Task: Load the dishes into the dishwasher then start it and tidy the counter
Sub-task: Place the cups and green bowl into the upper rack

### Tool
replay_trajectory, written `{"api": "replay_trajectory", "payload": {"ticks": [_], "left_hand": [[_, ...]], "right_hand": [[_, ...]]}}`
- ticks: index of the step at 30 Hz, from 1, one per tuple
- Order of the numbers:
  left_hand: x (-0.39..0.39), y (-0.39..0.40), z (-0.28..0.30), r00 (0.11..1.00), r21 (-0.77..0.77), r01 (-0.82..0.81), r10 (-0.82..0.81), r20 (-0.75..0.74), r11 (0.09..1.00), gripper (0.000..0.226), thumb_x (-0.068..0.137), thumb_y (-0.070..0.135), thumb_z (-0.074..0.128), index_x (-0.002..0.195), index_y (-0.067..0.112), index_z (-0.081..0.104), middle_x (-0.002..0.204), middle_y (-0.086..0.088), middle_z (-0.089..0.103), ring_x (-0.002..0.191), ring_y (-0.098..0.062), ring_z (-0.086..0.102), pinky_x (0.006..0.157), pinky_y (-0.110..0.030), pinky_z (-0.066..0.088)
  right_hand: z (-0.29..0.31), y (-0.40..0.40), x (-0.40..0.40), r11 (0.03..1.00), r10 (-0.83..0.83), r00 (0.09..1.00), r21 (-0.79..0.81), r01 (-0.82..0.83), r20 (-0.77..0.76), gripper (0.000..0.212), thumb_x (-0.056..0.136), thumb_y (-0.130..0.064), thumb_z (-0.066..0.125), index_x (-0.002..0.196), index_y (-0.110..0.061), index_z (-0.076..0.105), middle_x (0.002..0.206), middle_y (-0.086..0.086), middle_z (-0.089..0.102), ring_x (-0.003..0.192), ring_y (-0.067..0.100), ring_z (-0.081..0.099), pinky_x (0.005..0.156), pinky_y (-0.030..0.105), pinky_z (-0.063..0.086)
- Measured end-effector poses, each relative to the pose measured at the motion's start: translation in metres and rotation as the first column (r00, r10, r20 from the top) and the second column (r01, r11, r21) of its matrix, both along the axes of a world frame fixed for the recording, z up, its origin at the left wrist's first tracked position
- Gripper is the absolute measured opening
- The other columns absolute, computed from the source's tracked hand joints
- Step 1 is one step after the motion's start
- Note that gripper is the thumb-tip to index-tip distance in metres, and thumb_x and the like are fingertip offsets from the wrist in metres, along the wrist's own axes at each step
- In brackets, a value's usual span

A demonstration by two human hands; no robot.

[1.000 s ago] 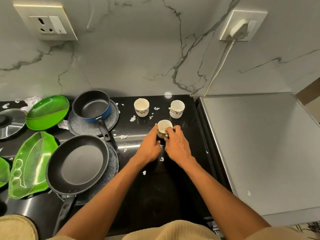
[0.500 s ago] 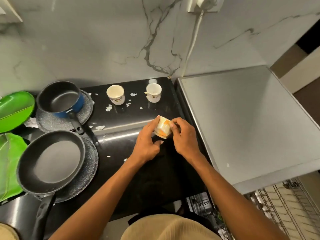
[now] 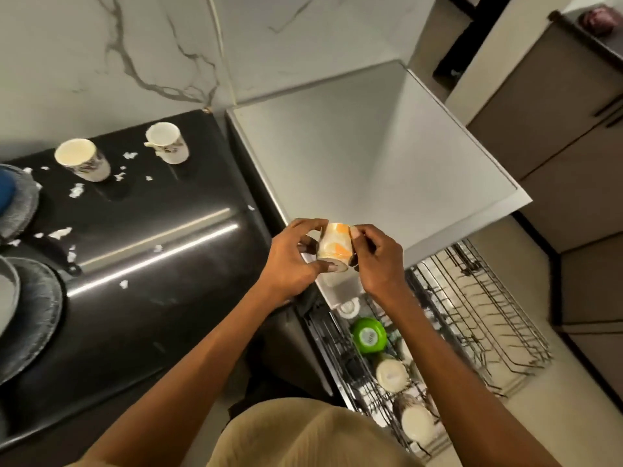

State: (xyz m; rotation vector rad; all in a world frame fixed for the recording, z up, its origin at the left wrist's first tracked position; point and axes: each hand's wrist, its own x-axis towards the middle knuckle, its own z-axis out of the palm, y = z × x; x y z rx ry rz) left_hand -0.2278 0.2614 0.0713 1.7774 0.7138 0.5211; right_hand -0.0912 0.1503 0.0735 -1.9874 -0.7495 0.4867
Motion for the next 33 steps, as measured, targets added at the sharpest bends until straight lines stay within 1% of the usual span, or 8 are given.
{"api": "replay_trajectory", "payload": {"ticks": [3, 7, 14, 19, 22, 26, 29, 33], "left_hand": [[0.034, -0.048, -0.002, 0.999, -0.081, -0.029, 0.025, -0.043, 0.996, 0.069, 0.058, 0.016, 0.096, 0.121, 0.022, 0.066, 0.114, 0.009, 0.066, 0.088, -0.005, 0.067, 0.076, -0.020, 0.057], [0.076, -0.105, -0.016, 0.995, -0.186, -0.039, 0.020, -0.101, 0.982, 0.056, 0.061, 0.017, 0.094, 0.112, 0.023, 0.071, 0.101, 0.004, 0.074, 0.084, -0.013, 0.073, 0.077, -0.032, 0.061], [0.122, -0.194, -0.042, 0.973, -0.275, -0.017, -0.047, -0.224, 0.961, 0.044, 0.070, 0.025, 0.090, 0.110, 0.014, 0.076, 0.094, 0.004, 0.076, 0.083, -0.001, 0.071, 0.074, -0.015, 0.054], [0.133, -0.225, -0.070, 0.934, -0.333, -0.007, -0.113, -0.339, 0.943, 0.028, 0.073, 0.033, 0.087, 0.097, 0.022, 0.076, 0.086, 0.008, 0.076, 0.080, -0.006, 0.071, 0.075, -0.024, 0.057], [0.136, -0.231, -0.090, 0.904, -0.334, 0.013, -0.154, -0.398, 0.943, 0.028, 0.076, 0.034, 0.085, 0.098, 0.021, 0.076, 0.087, 0.009, 0.075, 0.081, -0.004, 0.070, 0.074, -0.022, 0.055], [0.136, -0.235, -0.119, 0.832, -0.371, 0.048, -0.242, -0.498, 0.927, 0.042, 0.083, 0.042, 0.078, 0.116, 0.017, 0.073, 0.103, 0.005, 0.075, 0.095, -0.008, 0.069, 0.090, -0.032, 0.057], [0.132, -0.240, -0.136, 0.752, -0.345, 0.090, -0.291, -0.592, 0.934, 0.042, 0.091, 0.038, 0.069, 0.127, 0.015, 0.067, 0.113, 0.002, 0.070, 0.108, -0.012, 0.064, 0.088, -0.019, 0.047], [0.119, -0.245, -0.162, 0.614, -0.288, 0.178, -0.335, -0.715, 0.941, 0.043, 0.092, 0.035, 0.065, 0.130, 0.014, 0.063, 0.124, -0.016, 0.066, 0.116, -0.033, 0.060, 0.090, -0.028, 0.046]], "right_hand": [[-0.008, -0.060, 0.021, 0.999, -0.049, 0.997, 0.013, 0.048, 0.057, 0.028, 0.104, -0.032, 0.052, 0.124, -0.020, 0.066, 0.107, -0.003, 0.072, 0.092, 0.010, 0.068, 0.081, 0.044, 0.059], [-0.019, -0.137, 0.042, 0.998, -0.061, 0.987, 0.001, 0.061, 0.146, 0.042, 0.098, -0.028, 0.051, 0.140, -0.024, 0.054, 0.126, 0.000, 0.062, 0.108, 0.015, 0.062, 0.086, 0.045, 0.057], [-0.038, -0.225, 0.065, 0.976, 0.086, 0.958, -0.218, -0.025, 0.274, 0.083, 0.074, -0.009, 0.068, 0.151, -0.016, 0.037, 0.139, 0.008, 0.044, 0.119, 0.028, 0.053, 0.084, 0.040, 0.054], [-0.068, -0.246, 0.077, 0.930, 0.223, 0.911, -0.355, -0.093, 0.347, 0.086, 0.070, -0.017, 0.079, 0.148, -0.021, 0.044, 0.140, 0.011, 0.045, 0.118, 0.028, 0.049, 0.077, 0.039, 0.054], [-0.087, -0.252, 0.082, 0.914, 0.245, 0.932, -0.385, -0.131, 0.265, 0.074, 0.067, -0.023, 0.081, 0.136, -0.023, 0.053, 0.130, 0.007, 0.050, 0.113, 0.026, 0.051, 0.076, 0.040, 0.055], [-0.113, -0.253, 0.093, 0.866, 0.244, 0.962, -0.474, -0.158, 0.126, 0.072, 0.069, -0.031, 0.081, 0.134, -0.023, 0.053, 0.117, 0.003, 0.052, 0.102, 0.022, 0.053, 0.074, 0.034, 0.051], [-0.132, -0.248, 0.104, 0.847, 0.202, 0.979, -0.508, -0.157, 0.034, 0.073, 0.070, -0.030, 0.083, 0.136, -0.020, 0.053, 0.119, 0.005, 0.053, 0.102, 0.024, 0.055, 0.081, 0.035, 0.053], [-0.158, -0.236, 0.123, 0.813, 0.158, 0.986, -0.561, -0.156, -0.044, 0.079, 0.068, -0.021, 0.085, 0.139, -0.018, 0.050, 0.127, 0.008, 0.055, 0.111, 0.028, 0.058, 0.092, 0.037, 0.052]]}}
